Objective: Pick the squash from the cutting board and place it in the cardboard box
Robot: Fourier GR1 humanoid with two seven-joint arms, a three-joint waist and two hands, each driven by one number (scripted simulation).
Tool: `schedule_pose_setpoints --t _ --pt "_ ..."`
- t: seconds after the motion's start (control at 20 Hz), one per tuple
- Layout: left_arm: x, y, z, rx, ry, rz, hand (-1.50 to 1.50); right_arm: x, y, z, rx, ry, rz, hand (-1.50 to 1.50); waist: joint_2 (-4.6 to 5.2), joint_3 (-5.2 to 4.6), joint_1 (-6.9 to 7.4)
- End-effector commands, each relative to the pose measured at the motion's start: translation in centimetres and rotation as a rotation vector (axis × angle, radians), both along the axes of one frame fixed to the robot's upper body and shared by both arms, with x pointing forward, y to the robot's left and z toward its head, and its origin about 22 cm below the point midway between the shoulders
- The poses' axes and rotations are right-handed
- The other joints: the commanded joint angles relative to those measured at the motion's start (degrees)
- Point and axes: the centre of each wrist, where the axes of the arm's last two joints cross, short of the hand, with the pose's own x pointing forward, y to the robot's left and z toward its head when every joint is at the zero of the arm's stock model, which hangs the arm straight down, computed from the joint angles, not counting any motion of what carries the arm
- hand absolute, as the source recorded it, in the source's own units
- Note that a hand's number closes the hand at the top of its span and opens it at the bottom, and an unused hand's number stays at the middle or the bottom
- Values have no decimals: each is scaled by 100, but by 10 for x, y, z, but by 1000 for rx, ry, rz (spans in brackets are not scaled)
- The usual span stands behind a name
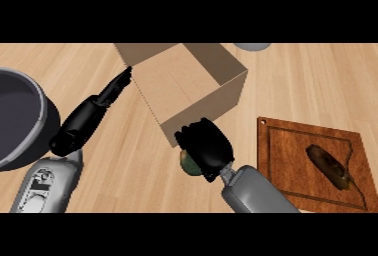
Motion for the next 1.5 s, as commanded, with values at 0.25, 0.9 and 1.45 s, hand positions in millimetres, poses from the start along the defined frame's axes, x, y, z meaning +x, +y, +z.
schedule_pose_setpoints --t 0.25,0.9,1.45 --pt "7 -20 1 9 -3 -57 0 9 66 80 104 -228 0 150 -24 -23 186" --pt "10 -3 4 2 11 -15 0 51 90 163 506 -320 -559 150 -49 -36 -19" --pt "10 7 -13 8 24 51 0 106 98 163 364 -266 -678 150 -18 -31 -403"
